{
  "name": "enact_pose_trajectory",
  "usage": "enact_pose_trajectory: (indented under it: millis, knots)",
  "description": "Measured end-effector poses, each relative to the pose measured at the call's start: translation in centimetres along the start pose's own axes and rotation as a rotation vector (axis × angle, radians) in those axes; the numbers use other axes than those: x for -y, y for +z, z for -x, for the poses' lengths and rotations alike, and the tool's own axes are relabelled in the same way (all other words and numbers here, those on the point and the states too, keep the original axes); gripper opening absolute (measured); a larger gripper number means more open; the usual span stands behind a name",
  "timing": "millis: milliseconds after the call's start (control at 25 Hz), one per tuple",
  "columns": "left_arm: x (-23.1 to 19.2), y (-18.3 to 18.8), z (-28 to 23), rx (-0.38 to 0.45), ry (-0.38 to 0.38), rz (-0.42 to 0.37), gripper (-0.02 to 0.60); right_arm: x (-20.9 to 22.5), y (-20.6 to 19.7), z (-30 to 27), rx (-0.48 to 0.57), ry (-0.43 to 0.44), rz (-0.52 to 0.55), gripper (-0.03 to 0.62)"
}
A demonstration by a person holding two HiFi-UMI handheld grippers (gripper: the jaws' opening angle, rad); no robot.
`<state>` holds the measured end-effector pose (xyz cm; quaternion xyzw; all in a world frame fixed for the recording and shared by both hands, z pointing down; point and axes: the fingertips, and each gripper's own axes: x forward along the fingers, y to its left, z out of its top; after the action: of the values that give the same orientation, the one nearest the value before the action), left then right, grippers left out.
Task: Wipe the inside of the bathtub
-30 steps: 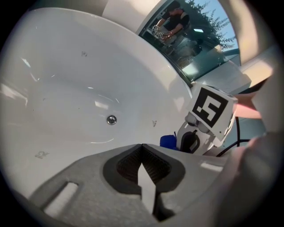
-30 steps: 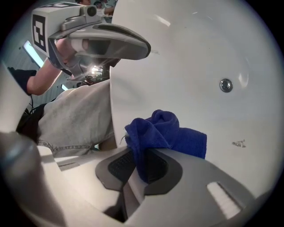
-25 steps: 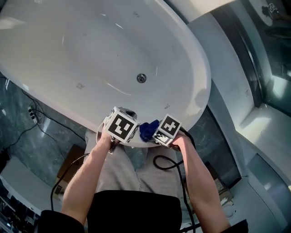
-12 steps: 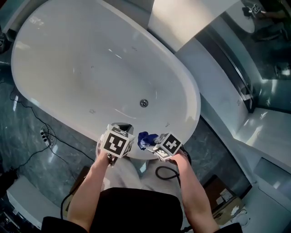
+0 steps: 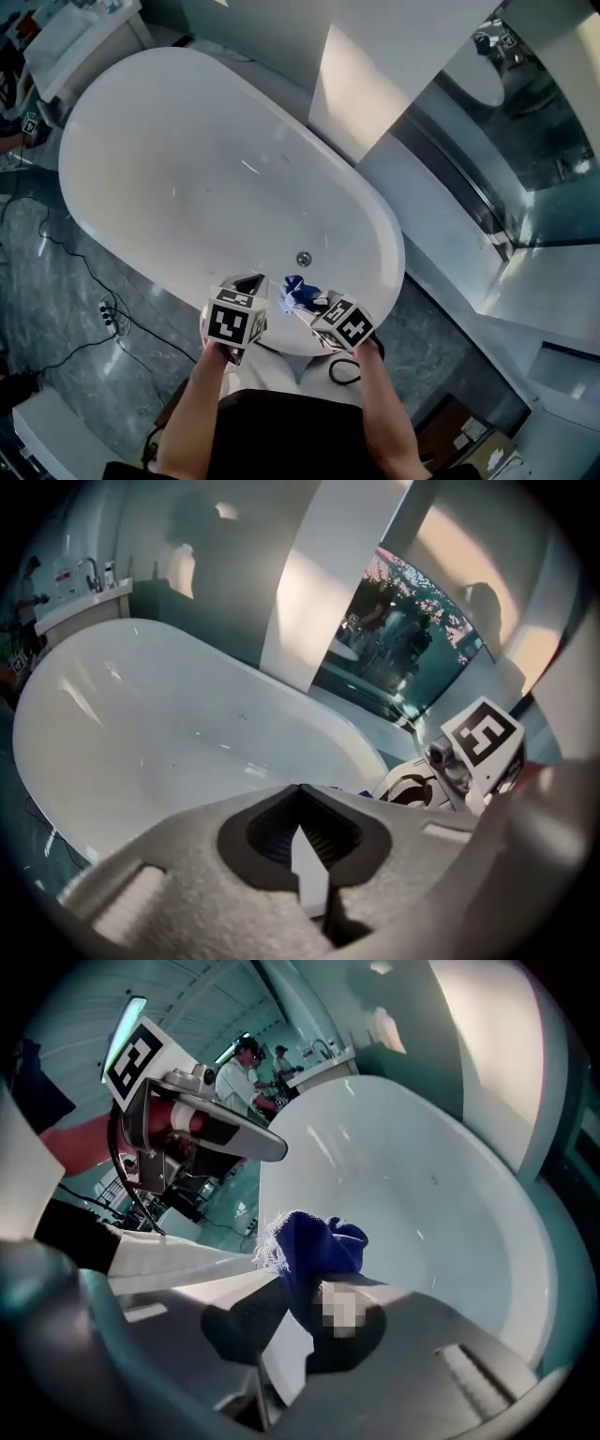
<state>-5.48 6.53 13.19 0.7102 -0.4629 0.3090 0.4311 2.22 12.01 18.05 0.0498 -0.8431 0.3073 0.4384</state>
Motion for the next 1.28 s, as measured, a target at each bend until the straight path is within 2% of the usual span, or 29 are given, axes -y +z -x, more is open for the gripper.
enact_pose_trajectory:
  millis: [320, 520, 840, 1080, 1280]
  knots:
    - [0.0, 6.4, 6.3, 0.24, 0.083, -0.001, 0.005, -0.3, 8.7, 5.6, 0.249, -0.133, 0.082, 0.051]
    - [1.0, 10.0, 9.2, 0.376, 0.096, -0.003, 0.005, -0.9, 13.3, 9.4, 0.368, -0.185, 0.127, 0.051]
    - [2.3, 15.1, 14.4, 0.527, 0.122, -0.064, 0.005, -3.4, 20.1, 15.4, 0.548, -0.257, 0.221, 0.051]
    - [3.0, 18.0, 18.4, 0.622, 0.192, -0.096, 0.005, -5.4, 24.2, 19.9, 0.68, -0.278, 0.28, 0.051]
    - [3.2, 20.5, 23.0, 0.735, 0.244, -0.108, 0.005, -7.2, 27.7, 23.5, 0.773, -0.302, 0.34, 0.051]
